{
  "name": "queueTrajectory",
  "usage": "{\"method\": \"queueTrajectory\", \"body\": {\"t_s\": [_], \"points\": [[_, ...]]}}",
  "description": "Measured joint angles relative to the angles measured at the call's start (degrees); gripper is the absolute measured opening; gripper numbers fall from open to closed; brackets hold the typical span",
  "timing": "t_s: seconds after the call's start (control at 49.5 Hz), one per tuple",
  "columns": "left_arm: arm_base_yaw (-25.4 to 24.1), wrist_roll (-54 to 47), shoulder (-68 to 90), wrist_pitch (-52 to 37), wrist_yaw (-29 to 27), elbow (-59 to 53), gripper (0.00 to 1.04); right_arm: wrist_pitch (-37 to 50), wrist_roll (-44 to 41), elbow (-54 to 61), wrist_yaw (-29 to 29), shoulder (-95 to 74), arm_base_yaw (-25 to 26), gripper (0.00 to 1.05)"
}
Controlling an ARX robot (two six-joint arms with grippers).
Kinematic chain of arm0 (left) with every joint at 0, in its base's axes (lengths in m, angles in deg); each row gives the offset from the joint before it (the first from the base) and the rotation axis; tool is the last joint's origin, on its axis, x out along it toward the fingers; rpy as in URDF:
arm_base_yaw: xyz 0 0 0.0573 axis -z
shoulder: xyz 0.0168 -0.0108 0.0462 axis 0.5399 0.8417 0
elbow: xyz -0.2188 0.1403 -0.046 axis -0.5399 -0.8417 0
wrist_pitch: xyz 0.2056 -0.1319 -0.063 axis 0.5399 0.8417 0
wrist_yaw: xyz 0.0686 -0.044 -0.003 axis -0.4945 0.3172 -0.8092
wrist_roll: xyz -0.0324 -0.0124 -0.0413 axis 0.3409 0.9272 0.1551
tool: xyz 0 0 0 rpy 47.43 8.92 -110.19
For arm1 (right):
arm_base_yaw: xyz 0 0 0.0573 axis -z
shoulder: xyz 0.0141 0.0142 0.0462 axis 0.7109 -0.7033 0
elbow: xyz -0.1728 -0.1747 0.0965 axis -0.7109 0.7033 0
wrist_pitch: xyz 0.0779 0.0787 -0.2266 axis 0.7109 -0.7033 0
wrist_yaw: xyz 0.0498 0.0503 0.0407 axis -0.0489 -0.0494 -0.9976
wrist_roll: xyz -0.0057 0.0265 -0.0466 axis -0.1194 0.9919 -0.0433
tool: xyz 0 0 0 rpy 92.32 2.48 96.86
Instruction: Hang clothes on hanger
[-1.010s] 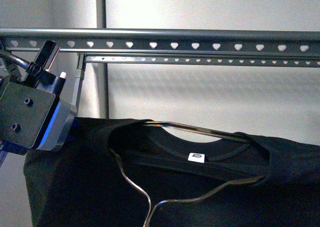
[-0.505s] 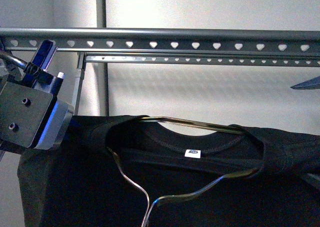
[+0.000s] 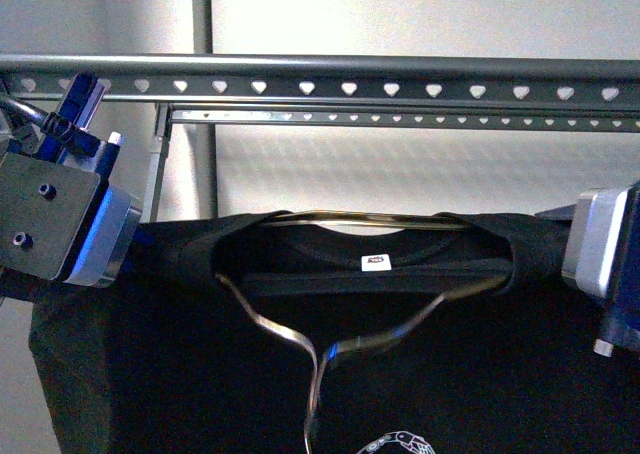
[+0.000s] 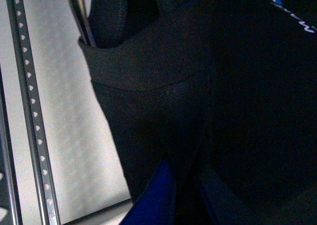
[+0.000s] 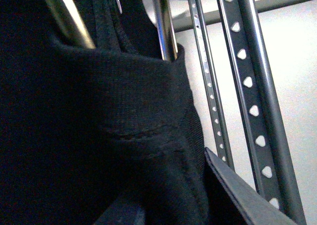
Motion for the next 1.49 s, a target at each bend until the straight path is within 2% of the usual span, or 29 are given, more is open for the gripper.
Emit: {"method": "queueTrajectory", "body": {"t_s": [0.061, 0.121, 0.263, 0.424, 0.505, 0.545, 0.626, 0.646, 0.687, 0.707, 0.727, 0.747, 0.788, 0.828, 0.869, 0.909, 0.949, 0.99, 1.091, 1.131, 1.273, 1.495], "points": [[0.02, -0.02, 0.0, 0.0, 0.55, 0.07, 0.22, -1.05, 1.7, 0.98, -1.51, 0.79, 0.96, 0.14], [0.09, -0.02, 0.0, -0.02, 0.98, 0.11, 0.35, -3.48, 2.43, 1.68, -2.93, 1.07, 2.36, 0.07], [0.13, -0.02, -0.02, -0.02, 1.01, 0.17, 0.63, -11.87, 2.03, 2.56, -6.91, 0.02, 7.63, 0.07], [0.13, 0.37, -0.02, -0.15, 0.87, 0.15, 0.86, -16.7, 3.54, 2.45, -8.31, -3.13, 12.98, 0.06], [-0.26, 12.35, -0.24, -10.62, -4.57, -2.56, 0.97, -18.97, 8.02, 0.85, -6.82, -4.11, 15.43, 0.06], [-0.94, 25.51, -0.2, -18.12, -9.75, -3.32, 1.0, -20.92, 11.08, -0.39, -6.23, -4.13, 16.28, 0.06], [-3.63, 58.42, -0.33, -25.68, -18.56, -2.19, 0.98, -27.39, 20.04, -4.83, -5.79, -3.23, 18.21, 0.06], [-4.04, 60.17, -0.5, -26.03, -18.97, -1.95, 0.98, -29.18, 21.97, -6.19, -5.22, -3.02, 18.56, 0.06], [-5.57, 77.53, -1.31, -27.93, -21.2, -1.75, 0.98, -32.3, 25.73, -8.35, -4.11, -2.71, 19.08, 0.06], [-6.05, 82.79, -1.75, -29.27, -21.55, -1.97, 0.98, -35.89, 30.62, -10.71, -2.82, -2.49, 19.52, 0.06], [-6.62, 94.33, -2.67, -29.73, -22.16, -2.01, 0.98, -38.47, 33.7, -12.41, -1.9, -2.38, 19.78, 0.05], [-6.86, 95.97, -3.04, -29.77, -22.16, -2.1, 0.98, -40.94, 36.85, -14.08, -1.53, -2.25, 19.89, 0.05], [-7.48, 108.37, -4.79, -31.39, -21.49, -3.19, 0.98, -44.13, 41.48, -16.37, -1.75, -2.12, 20.11, 0.05], [-7.32, 115.99, -6.58, -32.94, -21.4, -4.39, 0.97, -49.05, 49.03, -20.2, -3.02, -2.01, 20.13, 0.05], [-6.27, 117.68, -9.18, -30.12, -25.7, -5.73, 0.91, -51.1, 52.89, -22.45, -3.74, -2.01, 20.02, 0.04], [-4.28, 116.87, -13.42, -27.96, -32.79, -9.66, 0.82, -54.16, 59.41, -26.1, -4.09, -2.03, 19.58, 0.03], [-3.15, 114.79, -16.79, -27.96, -35.12, -13.64, 0.75, -54.9, 64.74, -28.74, -3.82, -2.25, 19.3, 0.03], [-2.56, 113.63, -19.26, -28.11, -35.69, -16.61, 0.69, -54.97, 69.22, -31.15, -4.09, -2.49, 19.28, 0.03], [-1.81, 111.12, -28.22, -30.99, -35.93, -28.17, 0.46, -54.9, 80.35, -37.57, -4.92, -3.32, 19.19, 0.03], [-1.81, 110.88, -29.81, -32.13, -36.15, -30.88, 0.39, -55.34, 82.97, -39.45, -4.92, -3.34, 18.99, 0.03], [-1.86, 110.27, -35.12, -35.8, -36.3, -41.4, 0.03, -60.5, 89.96, -44.46, -4.35, -4.96, 17.73, 0.03], [-1.86, 110.09, -42.4, -37.51, -36.3, -50.34, 0.04, -60.28, 101.98, -48.13, 2.67, -12.96, 18.38, 0.03]]}}
